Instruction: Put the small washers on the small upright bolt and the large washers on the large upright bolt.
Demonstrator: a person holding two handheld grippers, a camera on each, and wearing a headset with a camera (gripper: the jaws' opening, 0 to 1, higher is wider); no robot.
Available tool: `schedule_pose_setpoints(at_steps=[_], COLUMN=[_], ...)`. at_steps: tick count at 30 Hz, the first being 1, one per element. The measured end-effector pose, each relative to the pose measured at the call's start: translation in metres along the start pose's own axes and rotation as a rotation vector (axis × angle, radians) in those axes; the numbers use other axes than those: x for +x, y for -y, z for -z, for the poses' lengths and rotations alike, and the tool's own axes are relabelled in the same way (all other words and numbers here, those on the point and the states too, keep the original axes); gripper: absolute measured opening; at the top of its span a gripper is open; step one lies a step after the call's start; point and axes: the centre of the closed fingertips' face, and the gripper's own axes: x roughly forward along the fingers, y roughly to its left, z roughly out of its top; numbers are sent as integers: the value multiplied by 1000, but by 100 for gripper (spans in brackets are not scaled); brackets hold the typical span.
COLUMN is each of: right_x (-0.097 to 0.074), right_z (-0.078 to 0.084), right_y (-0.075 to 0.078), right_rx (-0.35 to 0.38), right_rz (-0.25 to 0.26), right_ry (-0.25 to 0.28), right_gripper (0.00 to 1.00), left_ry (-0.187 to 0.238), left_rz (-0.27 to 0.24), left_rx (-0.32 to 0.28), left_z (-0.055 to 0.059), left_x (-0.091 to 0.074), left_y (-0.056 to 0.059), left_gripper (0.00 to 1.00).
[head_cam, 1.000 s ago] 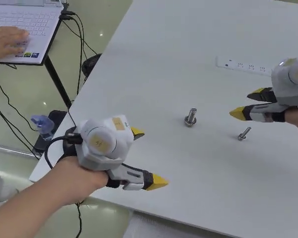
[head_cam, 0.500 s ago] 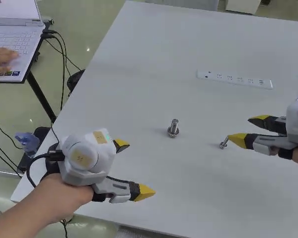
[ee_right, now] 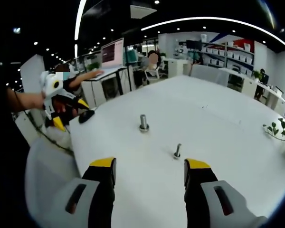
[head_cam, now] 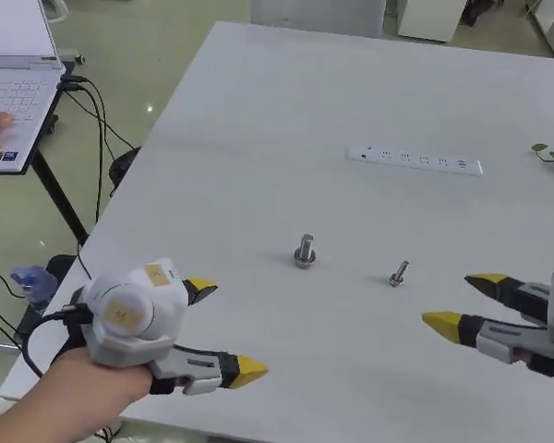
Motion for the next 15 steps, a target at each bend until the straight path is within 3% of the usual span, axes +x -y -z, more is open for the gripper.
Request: schedule_pose_setpoints(at_steps=[10, 15], right_x=[-10, -9], right_z=[32, 48], right_y=[-2, -9], right_rx=[54, 35], right_rz=[-2, -27], right_ry=[22, -12], right_gripper=[77, 87], left_ry=[2, 8], left_rz=[-4, 0], left_rx=[-17, -29], left_z=[3, 2], left_x=[1, 2], left_y=[-1, 0], left_gripper=[77, 77])
